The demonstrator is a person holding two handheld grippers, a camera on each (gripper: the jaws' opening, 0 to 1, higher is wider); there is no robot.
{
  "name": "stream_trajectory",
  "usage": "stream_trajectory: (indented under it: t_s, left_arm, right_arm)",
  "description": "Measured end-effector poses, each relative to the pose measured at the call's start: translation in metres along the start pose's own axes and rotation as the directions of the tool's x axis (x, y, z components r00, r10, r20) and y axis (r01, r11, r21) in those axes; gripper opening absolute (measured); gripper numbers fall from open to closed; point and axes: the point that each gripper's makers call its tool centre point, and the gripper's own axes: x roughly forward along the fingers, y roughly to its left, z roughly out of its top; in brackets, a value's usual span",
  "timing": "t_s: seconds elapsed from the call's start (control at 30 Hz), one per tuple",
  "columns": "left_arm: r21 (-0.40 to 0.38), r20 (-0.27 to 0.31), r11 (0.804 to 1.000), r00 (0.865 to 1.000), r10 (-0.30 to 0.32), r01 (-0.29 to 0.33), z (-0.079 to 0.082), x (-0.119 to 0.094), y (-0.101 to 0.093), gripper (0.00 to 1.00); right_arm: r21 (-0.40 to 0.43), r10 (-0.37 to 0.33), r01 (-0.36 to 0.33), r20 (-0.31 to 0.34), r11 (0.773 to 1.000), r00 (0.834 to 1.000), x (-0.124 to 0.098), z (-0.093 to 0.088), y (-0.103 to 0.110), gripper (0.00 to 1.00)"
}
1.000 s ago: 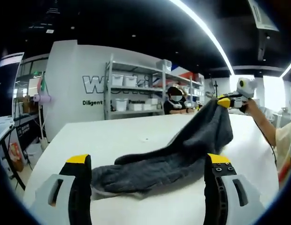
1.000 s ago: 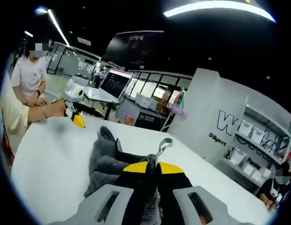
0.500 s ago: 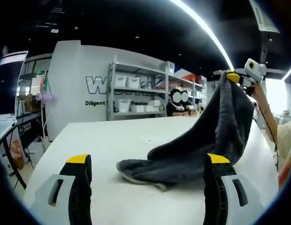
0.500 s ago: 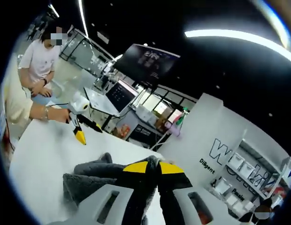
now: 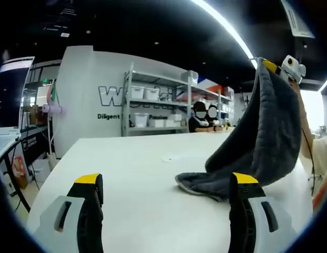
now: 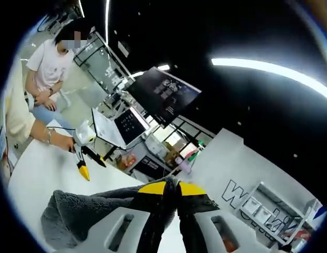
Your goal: Fold the towel on the table until its edges align and the towel forms a compact rectangular stack.
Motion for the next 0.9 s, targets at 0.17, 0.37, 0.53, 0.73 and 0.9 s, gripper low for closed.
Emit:
stream_trajectory:
  t_s: [0.17, 0.37, 0.53, 0.73, 0.9]
  left_arm:
    - [0.001, 0.003, 1.000, 1.000, 0.001, -0.001, 0.001, -0.001, 0.000, 0.98]
    - [-0.003, 0.010, 1.000, 1.000, 0.007, -0.007, 0.002, -0.002, 0.002, 0.98]
    - [-0.006, 0.007, 1.000, 1.000, 0.007, -0.007, 0.001, -0.001, 0.003, 0.97]
    - [-0.008, 0.003, 1.000, 1.000, 0.005, -0.005, 0.000, -0.001, 0.003, 0.97]
    - [-0.010, 0.000, 1.000, 1.000, 0.002, -0.002, -0.001, 0.000, 0.003, 0.97]
  right_arm:
    - [-0.028, -0.018, 0.019, 0.032, 0.999, 0.999, -0.003, 0.015, -0.007, 0.03]
    - [-0.020, -0.053, 0.053, -0.014, 0.998, 0.998, 0.005, -0.005, -0.017, 0.04]
    - [-0.002, -0.080, 0.080, -0.092, 0.997, 0.993, 0.017, -0.055, -0.013, 0.04]
    - [0.044, -0.082, 0.090, -0.167, 0.995, 0.983, 0.029, -0.103, -0.020, 0.04]
    - [0.063, -0.030, 0.047, -0.259, 0.997, 0.965, 0.035, -0.144, -0.004, 0.04]
